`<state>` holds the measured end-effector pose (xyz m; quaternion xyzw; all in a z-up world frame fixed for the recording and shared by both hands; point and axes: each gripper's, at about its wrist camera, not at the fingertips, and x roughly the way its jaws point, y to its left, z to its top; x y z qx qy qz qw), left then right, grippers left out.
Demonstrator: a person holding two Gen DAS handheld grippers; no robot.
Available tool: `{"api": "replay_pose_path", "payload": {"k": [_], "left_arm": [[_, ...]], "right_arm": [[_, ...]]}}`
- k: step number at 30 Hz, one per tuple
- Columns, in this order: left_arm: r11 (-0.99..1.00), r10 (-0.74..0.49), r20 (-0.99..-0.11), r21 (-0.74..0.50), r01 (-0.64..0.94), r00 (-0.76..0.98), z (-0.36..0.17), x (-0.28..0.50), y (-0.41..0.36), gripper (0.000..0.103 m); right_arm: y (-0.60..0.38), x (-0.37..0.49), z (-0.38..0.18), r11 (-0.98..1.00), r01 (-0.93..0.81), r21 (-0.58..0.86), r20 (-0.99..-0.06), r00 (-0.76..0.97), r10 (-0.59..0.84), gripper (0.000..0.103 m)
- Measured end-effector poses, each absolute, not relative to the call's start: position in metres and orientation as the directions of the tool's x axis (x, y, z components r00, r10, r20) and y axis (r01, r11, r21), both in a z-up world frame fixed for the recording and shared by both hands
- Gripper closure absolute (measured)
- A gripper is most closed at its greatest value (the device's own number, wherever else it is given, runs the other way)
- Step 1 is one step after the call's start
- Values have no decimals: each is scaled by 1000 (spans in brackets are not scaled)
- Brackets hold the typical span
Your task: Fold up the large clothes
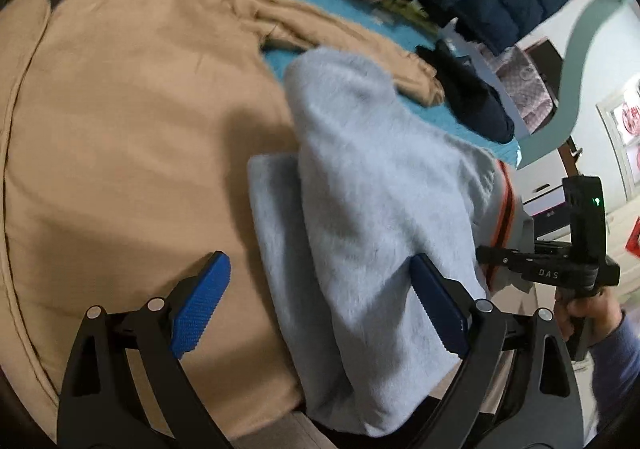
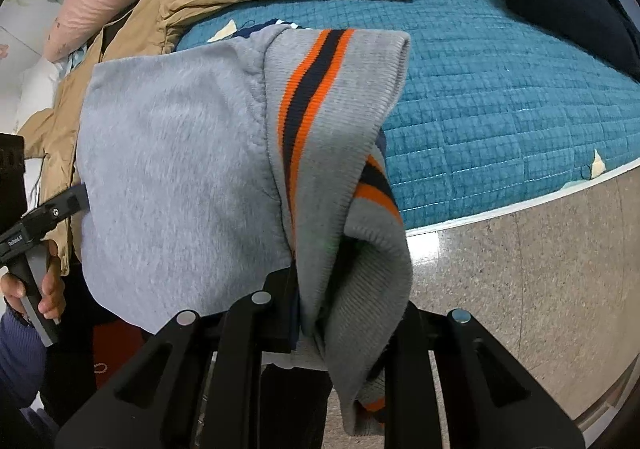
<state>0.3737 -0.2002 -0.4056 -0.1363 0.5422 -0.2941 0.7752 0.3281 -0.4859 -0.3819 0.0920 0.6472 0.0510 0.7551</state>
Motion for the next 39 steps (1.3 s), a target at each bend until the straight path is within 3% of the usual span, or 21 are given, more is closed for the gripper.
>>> {"api": "replay_pose_path", "payload": {"k": [5, 8, 12, 14, 18, 21, 22, 25, 26, 27, 32, 39], "left_arm": [[729, -681, -709, -632, 262, 185, -418, 380, -197, 12], [678, -730, -670, -687, 260, 135, -419, 382, -197, 34], [645, -760, -640, -725, 241, 112, -415, 380, -195, 46], [666, -741, -661, -704, 244, 116, -412, 380, -199, 46], [679, -731, -679, -715, 166, 64, -422, 387, -206, 25], [696, -715, -697, -698, 168, 64, -424, 387, -209, 24], [710, -700, -712, -682, 174, 64, -423, 386, -212, 26], [715, -693, -717, -674, 186, 69, -414, 383, -215, 47], [716, -691, -719, -669, 198, 73, -412, 383, -216, 60], [732, -674, -734, -647, 214, 83, -409, 382, -217, 66], [772, -619, -775, -572, 279, 126, -392, 374, -225, 77], [783, -598, -784, -526, 330, 169, -365, 363, -215, 83]], "right_arm": [[-486, 328, -382, 979, 39, 201, -968, 159, 192, 86], [-485, 327, -382, 980, 38, 195, -969, 161, 186, 86], [-484, 327, -382, 981, 44, 188, -970, 163, 178, 86], [-483, 327, -382, 983, 43, 181, -971, 165, 172, 86], [-480, 329, -383, 985, 41, 165, -974, 161, 156, 86], [-480, 329, -383, 985, 50, 166, -974, 165, 156, 86], [-479, 329, -383, 985, 52, 165, -974, 167, 154, 86], [-477, 328, -383, 985, 63, 158, -974, 174, 145, 86], [-477, 327, -382, 986, 68, 154, -974, 177, 140, 86], [-476, 326, -381, 986, 74, 151, -974, 182, 135, 86], [-473, 317, -372, 985, 112, 129, -973, 209, 103, 86], [-473, 300, -351, 968, 187, 170, -957, 265, 117, 86]]}}
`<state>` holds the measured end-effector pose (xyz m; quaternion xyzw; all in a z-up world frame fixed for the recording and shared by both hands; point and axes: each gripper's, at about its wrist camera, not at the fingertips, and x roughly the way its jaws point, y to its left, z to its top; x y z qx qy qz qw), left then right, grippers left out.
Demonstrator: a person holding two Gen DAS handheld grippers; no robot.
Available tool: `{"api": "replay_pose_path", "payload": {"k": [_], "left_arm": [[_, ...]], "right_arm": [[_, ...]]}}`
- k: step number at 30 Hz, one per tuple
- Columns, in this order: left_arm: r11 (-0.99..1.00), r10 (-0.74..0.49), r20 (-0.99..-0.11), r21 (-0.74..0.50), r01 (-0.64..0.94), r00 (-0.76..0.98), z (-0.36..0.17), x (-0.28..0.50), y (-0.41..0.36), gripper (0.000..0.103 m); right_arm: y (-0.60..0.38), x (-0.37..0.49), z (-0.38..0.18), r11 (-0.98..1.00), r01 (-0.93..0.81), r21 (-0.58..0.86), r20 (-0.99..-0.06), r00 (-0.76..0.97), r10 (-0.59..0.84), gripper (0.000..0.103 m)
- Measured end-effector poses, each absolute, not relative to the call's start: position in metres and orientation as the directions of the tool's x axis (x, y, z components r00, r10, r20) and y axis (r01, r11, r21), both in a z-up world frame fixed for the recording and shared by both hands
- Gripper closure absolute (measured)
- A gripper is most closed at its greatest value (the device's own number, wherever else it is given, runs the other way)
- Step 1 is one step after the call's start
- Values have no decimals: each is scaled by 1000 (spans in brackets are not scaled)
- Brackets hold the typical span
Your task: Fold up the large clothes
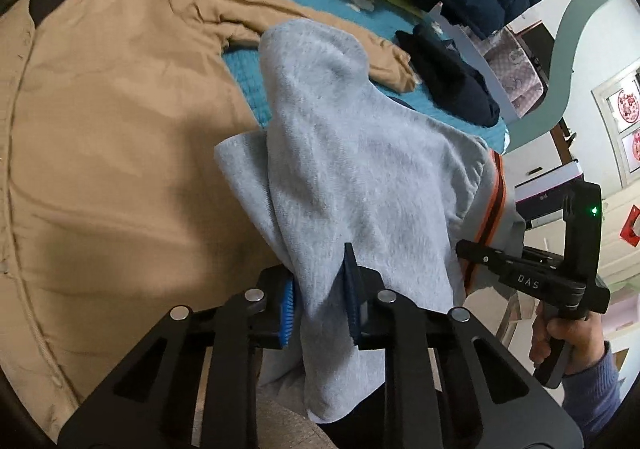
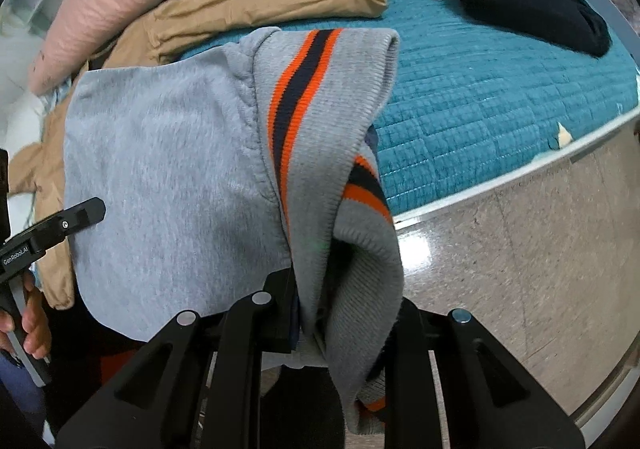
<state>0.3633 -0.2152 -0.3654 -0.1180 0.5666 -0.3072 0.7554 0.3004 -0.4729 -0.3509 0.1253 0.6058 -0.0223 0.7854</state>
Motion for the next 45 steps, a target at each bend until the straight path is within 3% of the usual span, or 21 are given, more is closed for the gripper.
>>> {"api": "replay_pose_path", "payload": {"k": [14, 23, 32, 38, 45], "left_arm": [[778, -591, -756, -441, 447, 281, -278, 353, -190, 83], [752, -610, -736, -422, 507, 292, -276, 397, -217, 83], [688, -659, -725, -476, 548, 198, -275, 462, -314, 84], [675, -650, -751, -499, 543, 119, -235, 484, -412, 84], [719, -627, -771, -517, 465, 112, -197, 503, -521, 84]], "right_arm": [[-444, 288, -269, 962, 174, 208, -902, 415, 120, 86], [-474, 328, -272, 957, 195, 214, -894, 434, 111, 86], [-561, 369, -251, 956, 248, 156, -927, 370, 56, 86], [-652, 380, -207, 938, 315, 142, -953, 299, 44, 86], [-758, 422, -163, 965, 247, 87, -979, 200, 37, 86]]}}
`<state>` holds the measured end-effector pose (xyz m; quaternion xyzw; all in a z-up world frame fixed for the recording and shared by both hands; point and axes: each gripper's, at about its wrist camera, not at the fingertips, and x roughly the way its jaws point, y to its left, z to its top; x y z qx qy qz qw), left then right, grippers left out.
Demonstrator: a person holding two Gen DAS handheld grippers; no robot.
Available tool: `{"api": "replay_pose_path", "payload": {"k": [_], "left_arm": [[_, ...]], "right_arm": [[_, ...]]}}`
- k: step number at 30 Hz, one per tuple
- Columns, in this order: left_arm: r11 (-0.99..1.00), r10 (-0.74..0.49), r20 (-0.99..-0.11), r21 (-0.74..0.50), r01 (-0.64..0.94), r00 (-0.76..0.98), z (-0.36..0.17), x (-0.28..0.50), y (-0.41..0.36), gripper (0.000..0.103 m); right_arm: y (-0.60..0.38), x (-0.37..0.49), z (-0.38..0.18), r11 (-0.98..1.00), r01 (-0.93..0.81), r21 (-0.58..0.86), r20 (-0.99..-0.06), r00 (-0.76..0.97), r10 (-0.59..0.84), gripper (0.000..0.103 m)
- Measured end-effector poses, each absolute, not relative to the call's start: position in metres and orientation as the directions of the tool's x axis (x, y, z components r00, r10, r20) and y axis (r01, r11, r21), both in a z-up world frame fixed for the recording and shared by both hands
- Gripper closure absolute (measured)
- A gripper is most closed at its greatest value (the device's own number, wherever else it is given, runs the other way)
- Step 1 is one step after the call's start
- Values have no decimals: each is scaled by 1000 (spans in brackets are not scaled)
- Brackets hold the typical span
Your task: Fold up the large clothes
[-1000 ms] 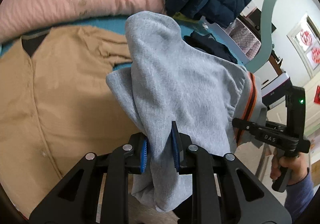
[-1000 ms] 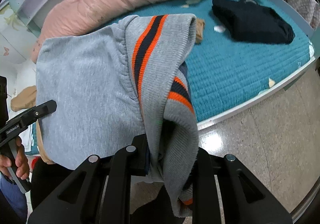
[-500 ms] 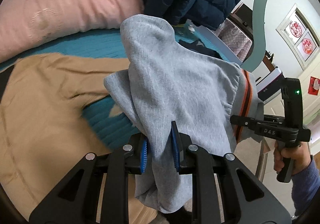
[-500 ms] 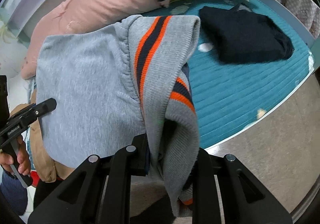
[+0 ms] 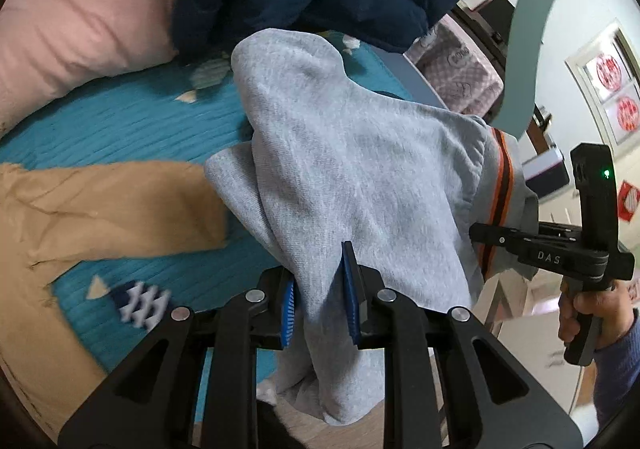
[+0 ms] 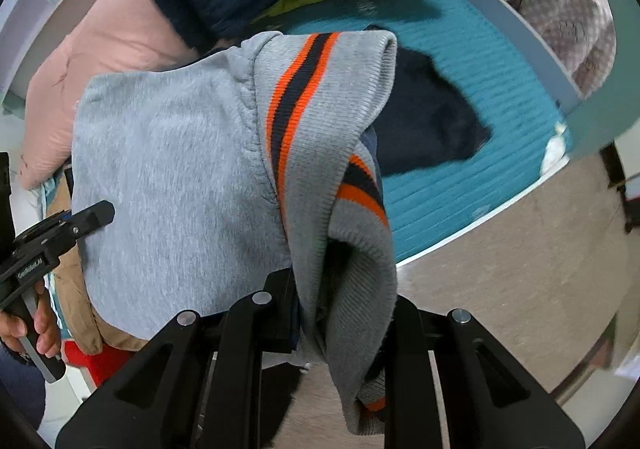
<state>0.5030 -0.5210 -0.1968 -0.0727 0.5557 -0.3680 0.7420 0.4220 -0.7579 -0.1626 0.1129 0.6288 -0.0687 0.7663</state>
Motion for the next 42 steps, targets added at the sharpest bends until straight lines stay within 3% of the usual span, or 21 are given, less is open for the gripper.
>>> {"api": "replay_pose_path", "payload": {"k": [9, 16, 26, 42], "left_arm": [[738, -625, -771, -535, 412, 119, -210, 564, -612, 84], [756, -613, -782, -538, 374, 114, -248, 609, -649, 84], [779, -564, -823, -504, 373, 66, -292, 642, -666, 84], [794, -516, -856, -483, 370, -10, -306, 655, -676, 81]], "right_arm": [[-843, 495, -163, 978, 205, 32, -992, 122, 7, 86], [-878, 549, -197, 979, 200, 21, -997, 72, 6, 86], [-899, 593, -253, 972, 235, 24, -999, -17, 29, 86], [-905, 590, -288, 960, 276, 37, -990, -124, 74, 86]]}}
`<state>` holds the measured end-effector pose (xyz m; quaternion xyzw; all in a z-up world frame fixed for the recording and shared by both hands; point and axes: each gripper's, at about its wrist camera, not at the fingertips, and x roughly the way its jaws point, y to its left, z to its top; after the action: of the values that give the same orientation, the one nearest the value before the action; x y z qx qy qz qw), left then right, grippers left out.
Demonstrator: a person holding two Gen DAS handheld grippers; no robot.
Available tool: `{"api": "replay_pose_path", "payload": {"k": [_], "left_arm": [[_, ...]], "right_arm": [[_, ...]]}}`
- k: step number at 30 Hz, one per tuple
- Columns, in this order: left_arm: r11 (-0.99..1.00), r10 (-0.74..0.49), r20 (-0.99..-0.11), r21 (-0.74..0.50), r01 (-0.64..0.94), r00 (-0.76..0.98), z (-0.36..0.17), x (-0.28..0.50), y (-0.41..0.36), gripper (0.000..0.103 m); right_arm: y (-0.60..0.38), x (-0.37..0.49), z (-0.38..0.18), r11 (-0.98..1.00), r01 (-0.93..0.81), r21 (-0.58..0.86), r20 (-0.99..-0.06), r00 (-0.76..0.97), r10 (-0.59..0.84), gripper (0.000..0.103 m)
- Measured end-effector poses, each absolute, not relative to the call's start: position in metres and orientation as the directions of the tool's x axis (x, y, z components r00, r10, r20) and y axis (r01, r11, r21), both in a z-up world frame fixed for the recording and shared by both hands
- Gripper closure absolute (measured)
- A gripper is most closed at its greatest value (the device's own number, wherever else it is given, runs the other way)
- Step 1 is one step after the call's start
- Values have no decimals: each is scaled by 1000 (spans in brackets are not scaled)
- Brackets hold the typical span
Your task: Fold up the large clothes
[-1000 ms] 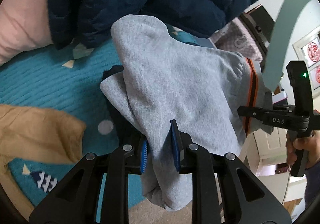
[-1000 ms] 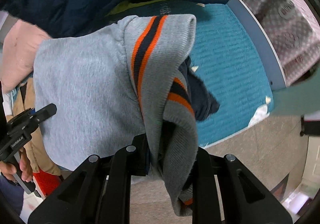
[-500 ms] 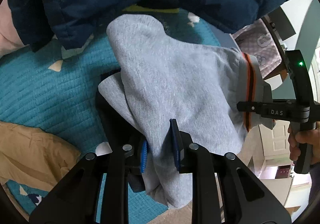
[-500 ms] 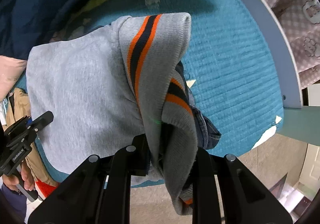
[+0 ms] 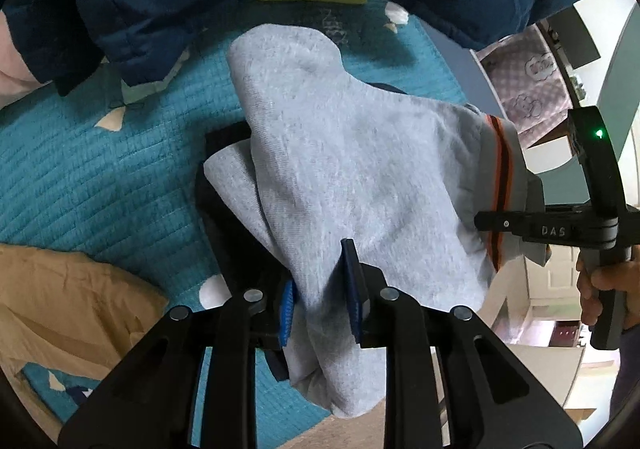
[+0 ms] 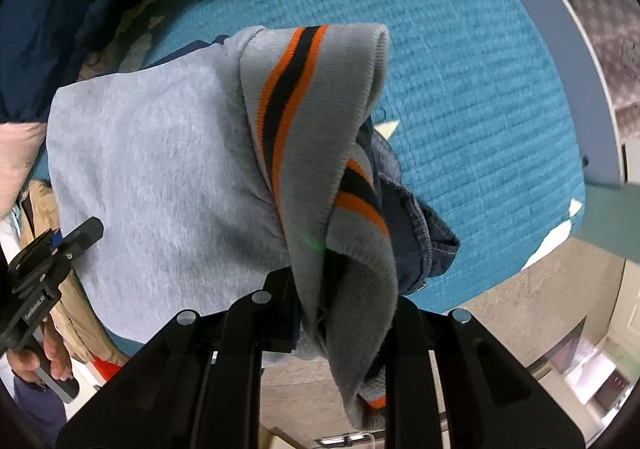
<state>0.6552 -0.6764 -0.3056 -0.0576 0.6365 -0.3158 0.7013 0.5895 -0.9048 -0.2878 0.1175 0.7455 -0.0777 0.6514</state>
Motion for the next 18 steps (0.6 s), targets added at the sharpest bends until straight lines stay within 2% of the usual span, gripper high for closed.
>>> {"api": "replay_pose_path", "payload": {"k": [4, 5, 7, 9, 13, 16, 18], "left_arm": [[806, -486, -874, -449, 386, -2, -317, 654, -683, 77], [807, -485, -874, -445, 389, 6, -316, 652, -683, 71], [810, -489, -872, -445, 382, 20, -313, 652, -679, 66], [817, -490, -871, -443, 368, 38, -305, 654, -670, 57], [818, -488, -864, -405, 408, 122, -273, 651, -659, 53], [809, -483, -857, -360, 464, 179, -250, 644, -666, 42], [804, -479, -848, -321, 500, 226, -238, 636, -673, 41]], "right_arm": [[-899, 586, -315, 968, 250, -8, -991, -133, 26, 84], [-899, 586, -318, 968, 251, -27, -992, -129, 6, 84], [-901, 585, -318, 963, 267, -24, -994, -108, 5, 82], [-903, 582, -315, 963, 270, -16, -997, -81, 6, 81], [-913, 570, -296, 944, 326, 50, -998, -12, 57, 78], [-910, 562, -279, 939, 338, 60, -998, 30, 53, 77], [-905, 558, -264, 945, 325, 38, -997, 74, 15, 74]]}}
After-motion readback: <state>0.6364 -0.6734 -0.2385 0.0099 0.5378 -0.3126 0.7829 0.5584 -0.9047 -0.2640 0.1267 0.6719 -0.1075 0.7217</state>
